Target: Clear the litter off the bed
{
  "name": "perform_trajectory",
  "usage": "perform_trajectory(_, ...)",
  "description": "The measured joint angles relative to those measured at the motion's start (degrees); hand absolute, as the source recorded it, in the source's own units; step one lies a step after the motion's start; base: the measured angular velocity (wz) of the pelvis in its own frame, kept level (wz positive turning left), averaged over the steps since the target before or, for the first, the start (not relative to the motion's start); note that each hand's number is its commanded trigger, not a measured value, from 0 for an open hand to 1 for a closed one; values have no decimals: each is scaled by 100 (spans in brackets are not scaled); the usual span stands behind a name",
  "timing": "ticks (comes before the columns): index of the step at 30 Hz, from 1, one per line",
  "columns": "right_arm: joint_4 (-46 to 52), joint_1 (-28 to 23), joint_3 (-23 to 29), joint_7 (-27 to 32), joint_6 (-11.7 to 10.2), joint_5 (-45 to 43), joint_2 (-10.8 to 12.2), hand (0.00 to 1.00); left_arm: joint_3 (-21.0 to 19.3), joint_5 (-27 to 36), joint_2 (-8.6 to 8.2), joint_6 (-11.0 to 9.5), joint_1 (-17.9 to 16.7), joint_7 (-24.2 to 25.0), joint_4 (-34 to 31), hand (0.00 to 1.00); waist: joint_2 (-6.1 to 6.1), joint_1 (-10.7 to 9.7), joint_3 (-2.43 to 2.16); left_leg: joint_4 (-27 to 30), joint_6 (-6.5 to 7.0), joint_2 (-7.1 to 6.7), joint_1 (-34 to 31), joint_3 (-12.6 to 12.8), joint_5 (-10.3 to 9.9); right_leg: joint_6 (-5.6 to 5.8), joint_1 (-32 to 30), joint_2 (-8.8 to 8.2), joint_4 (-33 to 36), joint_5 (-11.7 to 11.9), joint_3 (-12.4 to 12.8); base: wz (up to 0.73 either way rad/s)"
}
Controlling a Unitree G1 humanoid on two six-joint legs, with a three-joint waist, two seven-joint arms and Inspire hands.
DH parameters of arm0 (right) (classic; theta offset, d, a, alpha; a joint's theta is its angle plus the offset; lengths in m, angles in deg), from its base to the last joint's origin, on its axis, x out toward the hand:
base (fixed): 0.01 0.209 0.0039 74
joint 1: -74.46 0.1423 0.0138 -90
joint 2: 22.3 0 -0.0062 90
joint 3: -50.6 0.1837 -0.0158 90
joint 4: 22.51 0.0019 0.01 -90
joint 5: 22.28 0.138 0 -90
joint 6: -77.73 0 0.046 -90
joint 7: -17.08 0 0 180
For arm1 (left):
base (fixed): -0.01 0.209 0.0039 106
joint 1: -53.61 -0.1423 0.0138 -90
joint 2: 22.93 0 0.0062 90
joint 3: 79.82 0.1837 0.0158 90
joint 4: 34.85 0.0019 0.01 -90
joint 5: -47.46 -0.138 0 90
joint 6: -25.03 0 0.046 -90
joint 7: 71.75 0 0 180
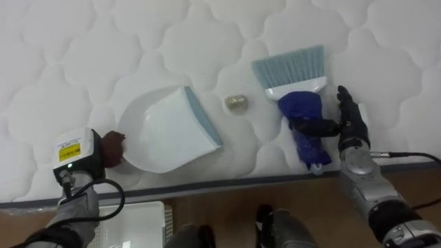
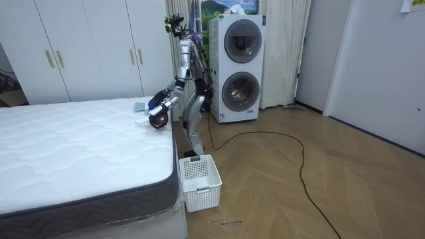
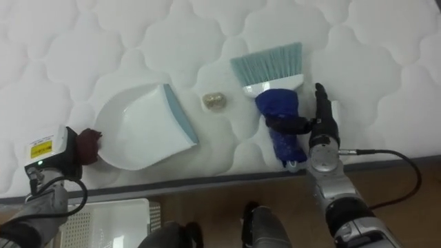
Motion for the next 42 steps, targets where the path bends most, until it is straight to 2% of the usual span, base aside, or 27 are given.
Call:
perform_trajectory(10, -3, 45, -36, 13, 8, 143, 13, 0, 3, 1, -39, 14, -3, -23, -1, 100, -1, 21, 0, -54, -14, -20, 69, 14, 8, -10, 15, 5, 8, 4, 71, -1)
perform_trajectory(27, 489, 67, -76, 267, 244, 155, 144, 0, -1, -3, -57, 92, -48, -188, -42, 100, -1, 17, -14, -206, -81, -14, 94, 47, 73, -76, -32, 78, -93, 77, 127, -3)
perform_trajectory(29, 532, 64, -109, 267, 264, 100, 154, 0, 0, -4, -58, 97, -53, -192, -44, 100, -1, 15, -28, -214, -84, -16, 98, 47, 76, -79, -33, 78, -92, 81, 130, 0)
perform_trajectory(32, 540, 64, -188, 267, 315, 86, 153, 0, 1, -4, -58, 102, -102, -192, -44, 100, -4, 14, -73, -233, -89, -21, 112, 48, 107, -84, -26, 79, -96, 86, 135, 0)
perform_trajectory(37, 559, 52, -280, 255, 316, 61, 189, 0, 0, -22, -98, 126, -160, -191, -44, 100, -7, 13, -80, -350, -113, -23, 221, 47, 154, -108, 65, 82, -171, 116, 151, 0)
perform_trajectory(42, 575, 50, -478, 219, 316, 62, 220, 0, -1, -57, -208, 178, -169, -171, -43, 100, -10, 12, -82, -523, -146, -26, 354, 44, 197, -133, 174, 87, -280, 160, 141, 0)
